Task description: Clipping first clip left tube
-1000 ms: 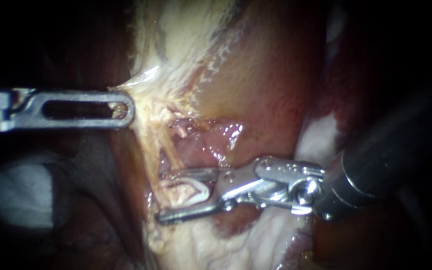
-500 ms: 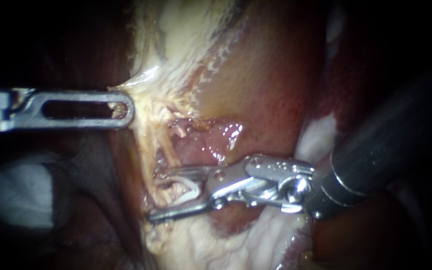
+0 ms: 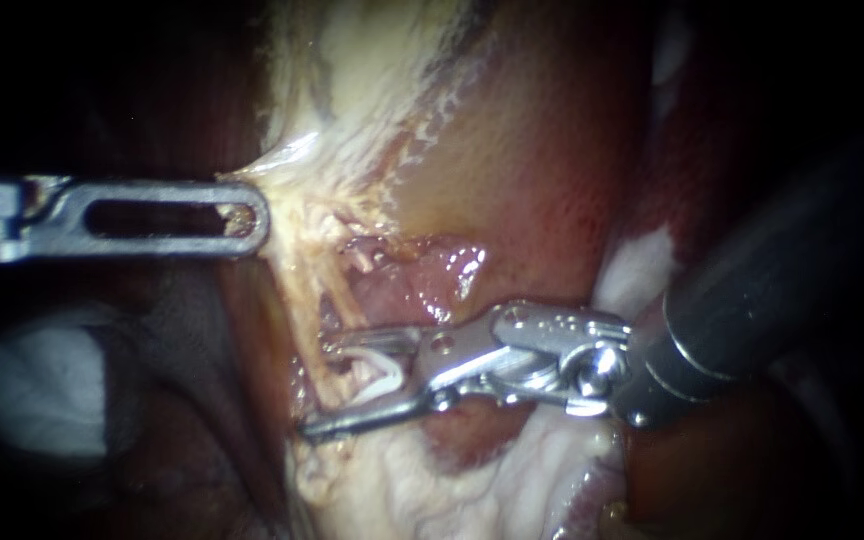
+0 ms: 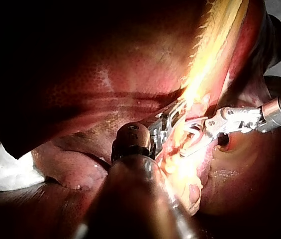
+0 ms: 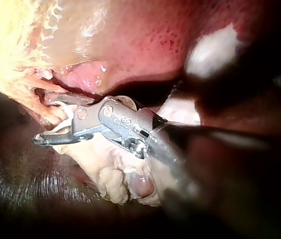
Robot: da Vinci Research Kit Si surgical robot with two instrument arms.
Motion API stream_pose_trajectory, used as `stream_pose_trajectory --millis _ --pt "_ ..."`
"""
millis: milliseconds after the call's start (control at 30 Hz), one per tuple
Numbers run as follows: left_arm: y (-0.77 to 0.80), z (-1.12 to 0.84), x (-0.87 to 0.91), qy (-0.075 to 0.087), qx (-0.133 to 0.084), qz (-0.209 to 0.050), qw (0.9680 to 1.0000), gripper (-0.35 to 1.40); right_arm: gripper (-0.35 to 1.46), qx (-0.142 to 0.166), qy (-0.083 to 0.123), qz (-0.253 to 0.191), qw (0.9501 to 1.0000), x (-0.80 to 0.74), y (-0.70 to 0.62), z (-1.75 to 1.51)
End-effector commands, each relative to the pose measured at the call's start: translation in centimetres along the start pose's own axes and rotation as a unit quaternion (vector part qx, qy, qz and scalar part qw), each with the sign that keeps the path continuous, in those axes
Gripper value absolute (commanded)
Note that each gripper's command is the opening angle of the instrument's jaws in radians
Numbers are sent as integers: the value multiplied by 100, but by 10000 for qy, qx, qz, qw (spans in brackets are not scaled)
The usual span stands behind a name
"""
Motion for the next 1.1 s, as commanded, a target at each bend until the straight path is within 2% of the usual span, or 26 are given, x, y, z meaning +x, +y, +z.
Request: stream_pose_trajectory --millis 33,133,300,467,900,1100 --pt "0 0 0 0 3 1 10000 -35 59 186 2 -12 9998 -2 -5 3" --pt "0 0 0 1 3 1 10000 -35 59 582 26 -94 9983 -4 -16 4" --pt "1 -1 0 2 4 2 10000 -35 58 1034 168 -142 9944 3 -36 5" --pt "1 -1 0 2 4 2 10000 -35 56 1356 294 -99 9903 9 -45 11" --pt "1 0 0 2 4 1 10000 -35 57 1361 393 -31 9899 3 -37 47" --pt "1 0 0 2 4 2 10000 -35 47 1354 397 8 9900 4 -33 47"
